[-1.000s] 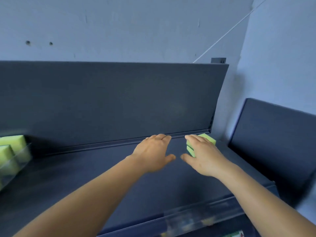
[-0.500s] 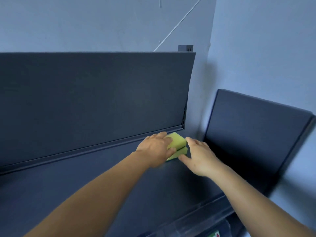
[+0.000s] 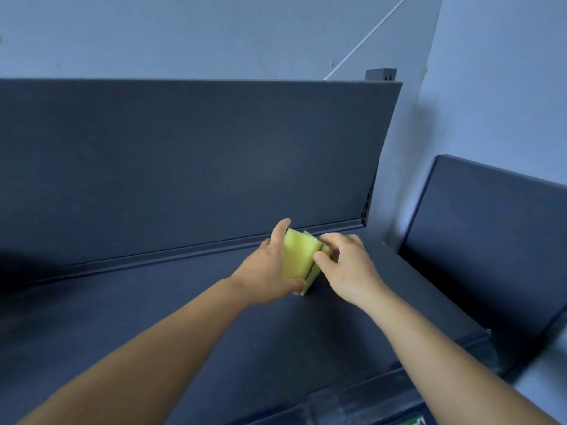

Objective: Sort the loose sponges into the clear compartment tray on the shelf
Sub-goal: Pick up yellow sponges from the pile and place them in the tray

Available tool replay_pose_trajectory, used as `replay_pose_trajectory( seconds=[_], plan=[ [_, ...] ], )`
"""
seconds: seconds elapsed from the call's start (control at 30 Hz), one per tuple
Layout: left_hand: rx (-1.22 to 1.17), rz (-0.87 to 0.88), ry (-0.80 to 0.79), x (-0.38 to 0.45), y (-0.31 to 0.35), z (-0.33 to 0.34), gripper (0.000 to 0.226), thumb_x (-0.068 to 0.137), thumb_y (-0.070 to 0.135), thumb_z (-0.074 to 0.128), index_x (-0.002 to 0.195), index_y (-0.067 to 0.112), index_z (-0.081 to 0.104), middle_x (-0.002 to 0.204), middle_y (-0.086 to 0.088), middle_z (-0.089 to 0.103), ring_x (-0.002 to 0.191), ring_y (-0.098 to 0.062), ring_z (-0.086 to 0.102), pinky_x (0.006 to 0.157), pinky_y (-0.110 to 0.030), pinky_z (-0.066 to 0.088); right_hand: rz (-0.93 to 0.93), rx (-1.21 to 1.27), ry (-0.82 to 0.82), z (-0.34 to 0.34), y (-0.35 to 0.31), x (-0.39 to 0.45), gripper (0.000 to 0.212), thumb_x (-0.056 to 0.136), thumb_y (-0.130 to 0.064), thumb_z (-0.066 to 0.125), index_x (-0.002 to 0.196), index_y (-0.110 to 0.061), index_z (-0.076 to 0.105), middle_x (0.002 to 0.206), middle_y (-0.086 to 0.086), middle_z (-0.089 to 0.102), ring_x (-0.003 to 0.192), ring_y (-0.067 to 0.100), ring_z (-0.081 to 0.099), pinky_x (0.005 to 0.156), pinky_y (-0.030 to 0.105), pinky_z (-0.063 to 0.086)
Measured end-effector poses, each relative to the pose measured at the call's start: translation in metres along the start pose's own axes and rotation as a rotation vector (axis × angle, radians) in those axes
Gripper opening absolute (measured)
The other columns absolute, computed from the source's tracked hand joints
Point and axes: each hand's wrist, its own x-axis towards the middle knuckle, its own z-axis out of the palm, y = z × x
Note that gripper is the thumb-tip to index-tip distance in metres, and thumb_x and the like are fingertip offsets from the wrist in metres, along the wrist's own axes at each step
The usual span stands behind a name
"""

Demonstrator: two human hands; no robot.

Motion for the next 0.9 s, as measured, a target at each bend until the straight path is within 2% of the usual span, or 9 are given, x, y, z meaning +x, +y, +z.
replay_pose_trajectory(
  seconds=[0.07, 0.13, 0.23, 0.37, 0.5, 0.6, 0.67, 0.83, 0.9],
  plan=[
    [-0.059, -0.029, -0.007, -0.014, -0.008, -0.008, 0.113, 0.069, 0.027, 0.077, 0.145, 0.047, -0.004, 0.124, 0.002, 0.038, 0.103, -0.022, 0.058, 0.082, -0.032, 0.050, -0.059, 0.094, -0.013, 0.007, -0.018, -0.005, 0.032, 0.087, -0.024, 0.061, 0.119, -0.025, 0.057, 0.120, -0.003, 0.043, 0.099, 0.012, 0.053, 0.085, 0.020, 0.036],
    [-0.076, -0.031, 0.020, -0.029, -0.018, -0.018, 0.103, 0.065, 0.025, 0.079, 0.138, 0.052, 0.012, 0.121, 0.002, 0.037, 0.100, -0.023, 0.060, 0.079, -0.035, 0.056, -0.104, 0.134, -0.063, 0.014, -0.036, -0.010, 0.030, 0.085, -0.023, 0.063, 0.114, -0.027, 0.059, 0.114, -0.009, 0.048, 0.101, 0.010, 0.052, 0.084, 0.021, 0.038],
    [-0.079, -0.060, 0.054, -0.057, -0.032, -0.038, 0.080, 0.064, 0.026, 0.080, 0.125, 0.044, 0.031, 0.116, 0.002, 0.039, 0.093, -0.023, 0.059, 0.070, -0.033, 0.058, -0.145, 0.177, -0.145, 0.028, -0.059, -0.018, 0.019, 0.084, -0.018, 0.063, 0.101, -0.025, 0.060, 0.095, -0.021, 0.058, 0.096, 0.010, 0.058, 0.078, 0.022, 0.044],
    [-0.060, -0.098, 0.129, -0.096, -0.050, -0.066, 0.078, 0.064, 0.028, 0.082, 0.125, 0.042, 0.034, 0.119, 0.006, 0.038, 0.095, -0.020, 0.056, 0.072, -0.033, 0.056, -0.211, 0.217, -0.162, 0.047, -0.090, -0.033, 0.008, 0.084, -0.019, 0.064, 0.092, -0.020, 0.063, 0.090, -0.016, 0.065, 0.086, 0.007, 0.061, 0.068, 0.022, 0.047],
    [-0.040, -0.113, 0.220, -0.133, -0.069, -0.095, 0.079, 0.064, 0.029, 0.083, 0.126, 0.041, 0.035, 0.118, 0.008, 0.037, 0.092, -0.014, 0.054, 0.069, -0.030, 0.055, -0.265, 0.255, -0.162, 0.064, -0.125, -0.053, 0.005, 0.086, -0.023, 0.065, 0.087, -0.019, 0.064, 0.086, -0.015, 0.063, 0.077, 0.000, 0.056, 0.059, 0.015, 0.038],
    [-0.047, -0.130, 0.288, -0.165, -0.084, -0.119, 0.081, 0.063, 0.032, 0.083, 0.128, 0.041, 0.034, 0.115, 0.008, 0.034, 0.085, -0.005, 0.051, 0.063, -0.022, 0.050, -0.302, 0.260, -0.175, 0.077, -0.154, -0.071, 0.005, 0.087, -0.023, 0.062, 0.085, -0.018, 0.061, 0.090, -0.011, 0.063, 0.070, 0.008, 0.060, 0.057, 0.019, 0.041],
    [-0.017, -0.143, 0.307, -0.188, -0.096, -0.138, 0.084, 0.064, 0.035, 0.083, 0.131, 0.039, 0.032, 0.115, 0.006, 0.032, 0.084, -0.008, 0.052, 0.066, -0.022, 0.047, -0.339, 0.267, -0.179, 0.087, -0.175, -0.084, 0.005, 0.087, -0.019, 0.059, 0.082, -0.018, 0.058, 0.090, -0.008, 0.063, 0.068, 0.013, 0.061, 0.055, 0.022, 0.043],
    [0.063, -0.139, 0.301, -0.249, -0.129, -0.184, 0.084, 0.071, 0.039, 0.080, 0.138, 0.034, 0.029, 0.123, 0.004, 0.032, 0.098, -0.018, 0.049, 0.078, -0.024, 0.039, -0.371, 0.369, -0.235, 0.119, -0.237, -0.126, 0.005, 0.086, -0.017, 0.055, 0.087, -0.021, 0.052, 0.090, -0.008, 0.059, 0.086, 0.021, 0.063, 0.074, 0.036, 0.054],
    [0.072, -0.135, 0.317, -0.272, -0.144, -0.200, 0.084, 0.069, 0.038, 0.081, 0.136, 0.031, 0.031, 0.124, 0.005, 0.033, 0.098, -0.016, 0.047, 0.076, -0.021, 0.037, -0.378, 0.410, -0.273, 0.135, -0.262, -0.145, 0.014, 0.084, -0.022, 0.060, 0.096, -0.025, 0.054, 0.096, -0.012, 0.060, 0.090, 0.016, 0.061, 0.079, 0.032, 0.053]
  ],
)
